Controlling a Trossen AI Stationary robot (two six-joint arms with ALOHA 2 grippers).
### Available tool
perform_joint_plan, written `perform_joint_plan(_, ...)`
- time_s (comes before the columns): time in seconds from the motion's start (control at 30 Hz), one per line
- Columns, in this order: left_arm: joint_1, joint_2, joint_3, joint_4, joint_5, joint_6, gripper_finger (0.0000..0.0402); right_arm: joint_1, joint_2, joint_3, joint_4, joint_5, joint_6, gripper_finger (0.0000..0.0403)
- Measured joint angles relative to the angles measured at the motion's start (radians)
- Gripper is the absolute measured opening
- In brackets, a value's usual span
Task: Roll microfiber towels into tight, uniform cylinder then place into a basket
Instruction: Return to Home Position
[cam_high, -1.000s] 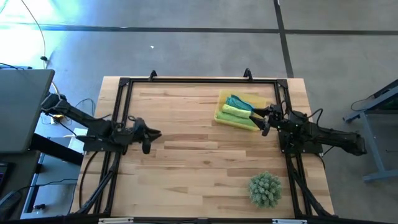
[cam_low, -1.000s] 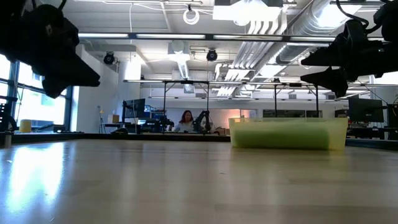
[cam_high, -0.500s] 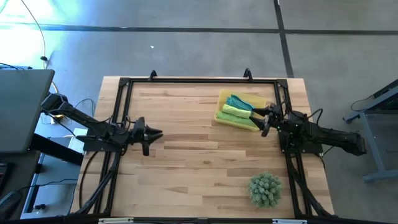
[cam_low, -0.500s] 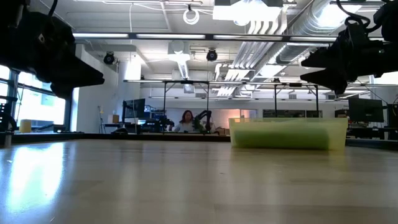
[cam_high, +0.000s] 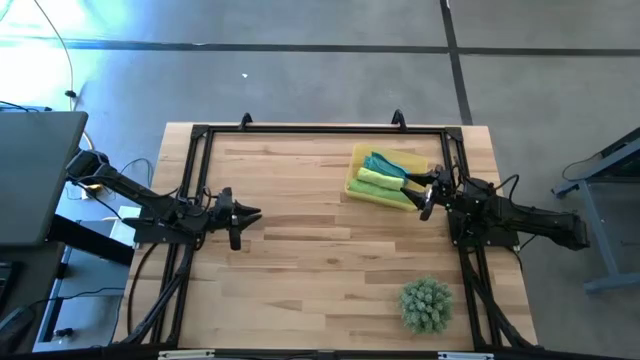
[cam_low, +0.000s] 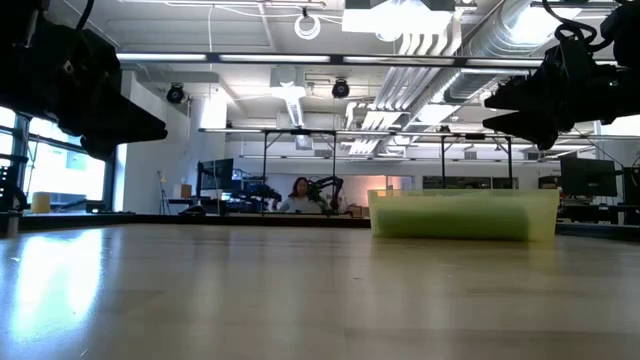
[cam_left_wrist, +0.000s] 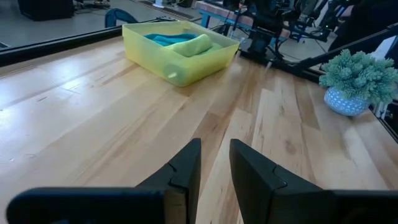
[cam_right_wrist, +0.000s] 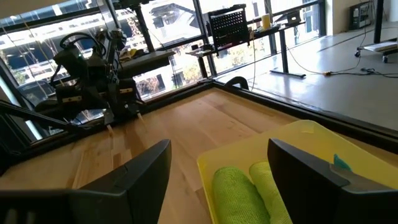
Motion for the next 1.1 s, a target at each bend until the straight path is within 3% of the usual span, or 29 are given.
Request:
perform_joint_plan(0.23,0.0,-0.026,0.0,-0.003,0.0,0.0,0.0074,0.0,0.0,0.0,0.0,0.0,0.0,0.0259)
perform_joint_plan(0.53,0.031,-0.247,0.0,-0.009,0.0,0.0,0.0074,-0.001,0.0,0.0,0.0,0.0,0.0,0.0259)
perform_joint_plan(0.83,0.137,-0.491,0.0,-0.007,0.0,-0.001,0.0074,-0.001,0.0,0.0,0.0,0.0,0.0,0.0259)
perform_joint_plan(1.1,0.279,-0.571,0.0,-0.003,-0.001,-0.001,0.0074,-0.001,-0.002,0.0,0.0,0.0,0.0,0.0259)
